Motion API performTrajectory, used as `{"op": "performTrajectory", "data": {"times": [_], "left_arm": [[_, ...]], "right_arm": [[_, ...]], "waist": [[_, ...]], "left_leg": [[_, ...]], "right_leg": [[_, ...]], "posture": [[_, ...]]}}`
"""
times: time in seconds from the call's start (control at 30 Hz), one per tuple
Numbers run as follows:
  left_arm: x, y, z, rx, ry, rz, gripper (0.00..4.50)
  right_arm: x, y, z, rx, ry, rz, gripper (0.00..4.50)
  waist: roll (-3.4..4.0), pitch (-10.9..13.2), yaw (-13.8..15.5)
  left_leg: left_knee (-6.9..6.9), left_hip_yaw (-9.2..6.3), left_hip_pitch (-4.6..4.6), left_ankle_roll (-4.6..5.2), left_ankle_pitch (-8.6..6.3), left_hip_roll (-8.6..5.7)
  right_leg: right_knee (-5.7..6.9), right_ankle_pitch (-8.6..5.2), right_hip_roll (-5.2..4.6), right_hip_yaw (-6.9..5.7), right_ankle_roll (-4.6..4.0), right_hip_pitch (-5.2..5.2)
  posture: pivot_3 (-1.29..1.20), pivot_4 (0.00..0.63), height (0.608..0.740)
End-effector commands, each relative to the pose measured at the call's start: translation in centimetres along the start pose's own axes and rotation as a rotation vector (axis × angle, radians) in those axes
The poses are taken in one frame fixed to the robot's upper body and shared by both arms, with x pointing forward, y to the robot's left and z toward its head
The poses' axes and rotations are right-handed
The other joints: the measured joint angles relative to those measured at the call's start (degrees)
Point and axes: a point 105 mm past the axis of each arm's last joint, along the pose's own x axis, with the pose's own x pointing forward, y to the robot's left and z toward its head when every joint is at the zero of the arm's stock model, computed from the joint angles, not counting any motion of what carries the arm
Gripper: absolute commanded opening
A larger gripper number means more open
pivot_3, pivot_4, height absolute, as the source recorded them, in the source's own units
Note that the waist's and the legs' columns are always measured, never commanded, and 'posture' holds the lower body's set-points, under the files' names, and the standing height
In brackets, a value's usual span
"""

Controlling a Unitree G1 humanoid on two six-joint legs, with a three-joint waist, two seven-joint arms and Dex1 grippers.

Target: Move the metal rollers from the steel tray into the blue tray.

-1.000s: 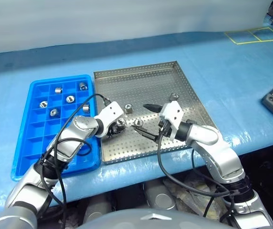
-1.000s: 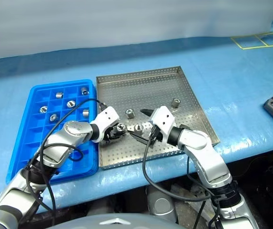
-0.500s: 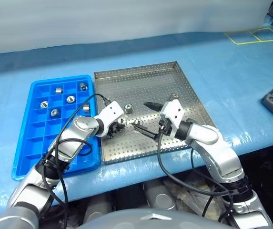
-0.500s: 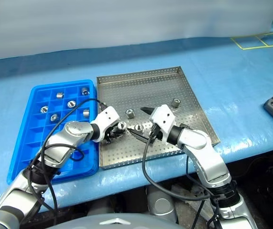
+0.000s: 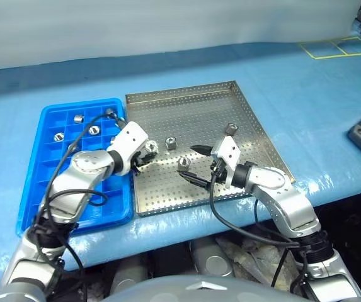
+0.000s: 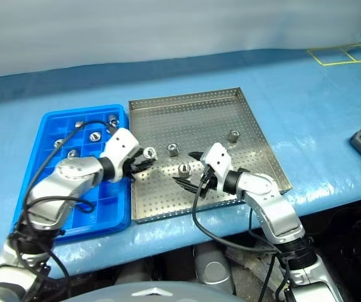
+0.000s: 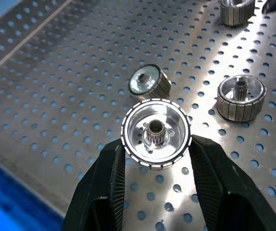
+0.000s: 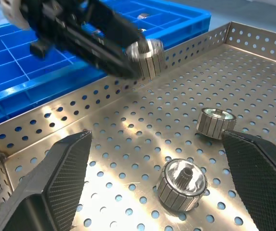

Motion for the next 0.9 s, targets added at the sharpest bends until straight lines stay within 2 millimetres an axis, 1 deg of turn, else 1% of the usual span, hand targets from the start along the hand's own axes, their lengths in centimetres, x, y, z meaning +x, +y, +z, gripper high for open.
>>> {"op": "performTrajectory", "data": {"times": [0.03,0.07,0.13,0.23,0.3,0.37,0.47,0.57,0.63,0.8,0.9], "left_arm": [[-2.8,0.9,2.4,0.024,-0.1,0.072,1.68],[-3.4,1.1,2.5,0.024,-0.106,0.093,1.68],[-5.2,2.3,2.3,0.034,-0.095,0.187,1.68],[-7.2,3.5,1.7,0.031,-0.071,0.303,1.68],[-9.0,4.7,0.5,0.002,-0.031,0.438,1.68],[-10.0,5.2,-0.2,-0.021,-0.01,0.509,1.68],[-11.3,5.6,-1.8,-0.074,0.039,0.62,1.68],[-11.7,5.9,-3.3,-0.118,0.079,0.695,1.68],[-11.8,6.0,-3.9,-0.14,0.091,0.726,1.68],[-10.8,5.9,-5.0,-0.2,0.098,0.757,1.68],[-10.4,6.4,-6.0,-0.223,0.117,0.783,1.68]], "right_arm": [[0.4,-0.4,0.9,-0.022,-0.01,0.007,4.5],[0.5,-0.6,0.8,-0.024,0.006,-0.005,4.5],[0.8,-0.6,0.8,-0.042,0.025,0.008,4.5],[1.1,-0.4,1.2,-0.063,0.021,0.03,4.5],[1.2,-0.1,1.7,-0.078,0.007,0.057,4.5],[1.2,0.1,2.0,-0.084,-0.002,0.08,4.5],[1.2,0.8,2.3,-0.099,-0.003,0.147,4.5],[1.1,1.3,2.7,-0.136,-0.02,0.195,4.5],[1.1,1.4,3.0,-0.147,-0.034,0.206,4.5],[1.1,1.3,3.3,-0.161,-0.039,0.203,4.5],[1.0,1.4,3.3,-0.164,-0.04,0.205,4.5]], "waist": [[-0.02,0.0,0.5],[-0.03,0.0,1.0],[-0.03,0.0,1.7],[-0.04,0.0,3.0],[-0.04,0.0,3.8],[-0.07,0.0,5.1],[-0.08,0.0,6.6],[-0.1,0.0,8.3],[-0.12,0.0,9.2],[-0.13,0.0,10.5],[-0.13,0.0,10.6]], "left_leg": [[0.0,0.0,0.0,0.0,0.0,0.0],[0.0,-0.01,0.0,0.0,0.0,0.0],[0.0,-0.04,0.0,-0.01,0.0,0.0],[0.0,-0.09,-0.01,-0.05,0.0,0.02],[0.0,-0.12,-0.03,-0.05,0.0,0.0],[0.0,-0.15,-0.03,-0.05,0.0,-0.01],[0.0,-0.26,-0.05,-0.07,0.01,-0.02],[0.0,-0.37,-0.05,-0.09,0.02,-0.04],[0.0,-0.45,-0.06,-0.13,0.03,-0.04],[0.0,-0.66,-0.08,-0.24,0.08,-0.05],[0.0,-0.83,-0.08,-0.35,0.1,-0.05]], "right_leg": [[0.0,0.0,-0.01,0.0,0.0,0.01],[-0.01,0.0,0.0,-0.01,0.0,0.01],[-0.01,0.0,0.0,-0.04,-0.01,0.0],[0.0,-0.01,0.02,-0.08,-0.03,-0.03],[-0.01,-0.01,-0.01,-0.11,-0.04,-0.02],[-0.03,-0.01,-0.04,-0.15,-0.04,-0.01],[-0.04,-0.03,-0.08,-0.29,-0.07,0.0],[-0.08,-0.04,-0.13,-0.44,-0.09,0.07],[-0.08,-0.05,-0.14,-0.53,-0.12,0.09],[-0.05,-0.11,-0.2,-0.74,-0.25,0.12],[0.0,-0.17,-0.2,-0.88,-0.37,0.13]], "posture": [[-0.11,0.15,0.74],[-0.11,0.15,0.74],[-0.08,0.15,0.74],[-0.05,0.15,0.74],[-0.03,0.15,0.74],[-0.02,0.15,0.74],[0.01,0.15,0.74],[0.03,0.15,0.74],[0.03,0.15,0.74],[0.03,0.15,0.74],[0.02,0.15,0.74]]}}
